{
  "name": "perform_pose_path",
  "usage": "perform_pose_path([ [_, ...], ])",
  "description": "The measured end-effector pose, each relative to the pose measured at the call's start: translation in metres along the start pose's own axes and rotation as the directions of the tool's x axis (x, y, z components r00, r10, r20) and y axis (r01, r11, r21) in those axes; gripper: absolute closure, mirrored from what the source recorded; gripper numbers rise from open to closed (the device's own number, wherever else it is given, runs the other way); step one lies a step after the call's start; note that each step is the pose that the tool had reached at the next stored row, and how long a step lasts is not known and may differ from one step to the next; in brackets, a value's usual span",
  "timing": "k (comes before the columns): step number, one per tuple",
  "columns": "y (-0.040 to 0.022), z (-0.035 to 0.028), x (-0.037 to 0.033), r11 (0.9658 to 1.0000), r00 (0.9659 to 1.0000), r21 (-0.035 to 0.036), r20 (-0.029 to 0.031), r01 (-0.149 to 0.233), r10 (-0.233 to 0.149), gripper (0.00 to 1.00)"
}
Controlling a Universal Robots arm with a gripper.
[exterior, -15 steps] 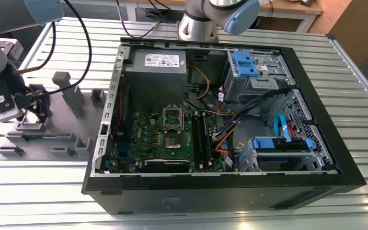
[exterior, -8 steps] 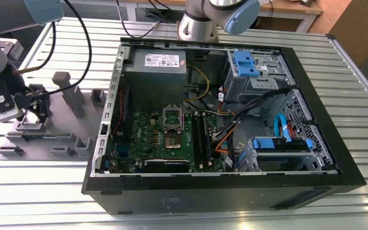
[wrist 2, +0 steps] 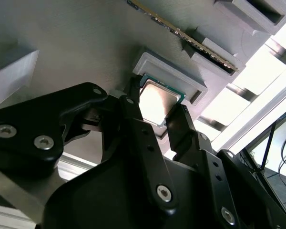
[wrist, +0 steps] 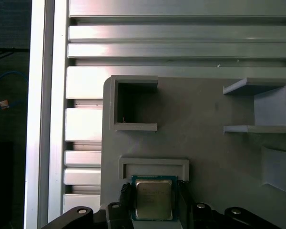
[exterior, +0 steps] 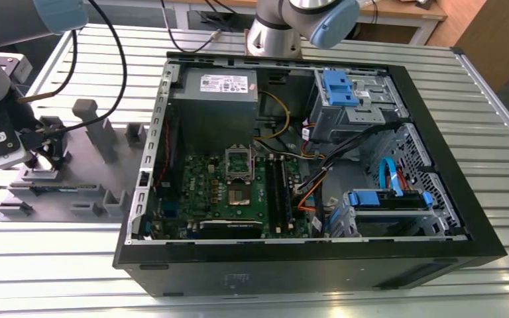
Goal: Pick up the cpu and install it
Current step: 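Pick up the cpu and move it towards the insertion slot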
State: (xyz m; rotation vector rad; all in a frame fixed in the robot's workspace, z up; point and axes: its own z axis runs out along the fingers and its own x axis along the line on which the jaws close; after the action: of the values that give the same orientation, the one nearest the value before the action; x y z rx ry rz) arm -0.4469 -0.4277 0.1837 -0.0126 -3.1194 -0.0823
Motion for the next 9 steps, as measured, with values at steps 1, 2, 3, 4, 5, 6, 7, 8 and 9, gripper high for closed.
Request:
perform_pose_path([
  [1, 0.0, 0.0, 0.0, 1.0, 1.0, 0.0, 0.0, 0.0, 0.0, 0.53],
  [2, 0.0, 0.0, 0.0, 1.0, 1.0, 0.0, 0.0, 0.0, 0.0, 0.53],
  [3, 0.0, 0.0, 0.0, 1.0, 1.0, 0.0, 0.0, 0.0, 0.0, 0.53],
  [4, 0.0, 0.0, 0.0, 1.0, 1.0, -0.0001, 0.0001, 0.0, 0.0, 0.53],
  [5, 0.0, 0.0, 0.0, 1.0, 1.0, 0.0, 0.0001, 0.0, 0.0, 0.53],
  [6, 0.0, 0.0, 0.0, 1.0, 1.0, -0.0001, 0.0001, 0.0, 0.0, 0.53],
  [7, 0.0, -0.0002, 0.0, 1.0, 1.0, -0.0001, 0.0001, 0.0, 0.0, 0.53],
  [8, 0.0, -0.0008, 0.0, 1.0, 1.0, 0.0001, -0.0002, 0.0, 0.0, 0.53],
  [9, 0.0001, -0.0014, 0.0, 1.0, 1.0, 0.0, 0.0, 0.0, 0.0, 0.53],
])
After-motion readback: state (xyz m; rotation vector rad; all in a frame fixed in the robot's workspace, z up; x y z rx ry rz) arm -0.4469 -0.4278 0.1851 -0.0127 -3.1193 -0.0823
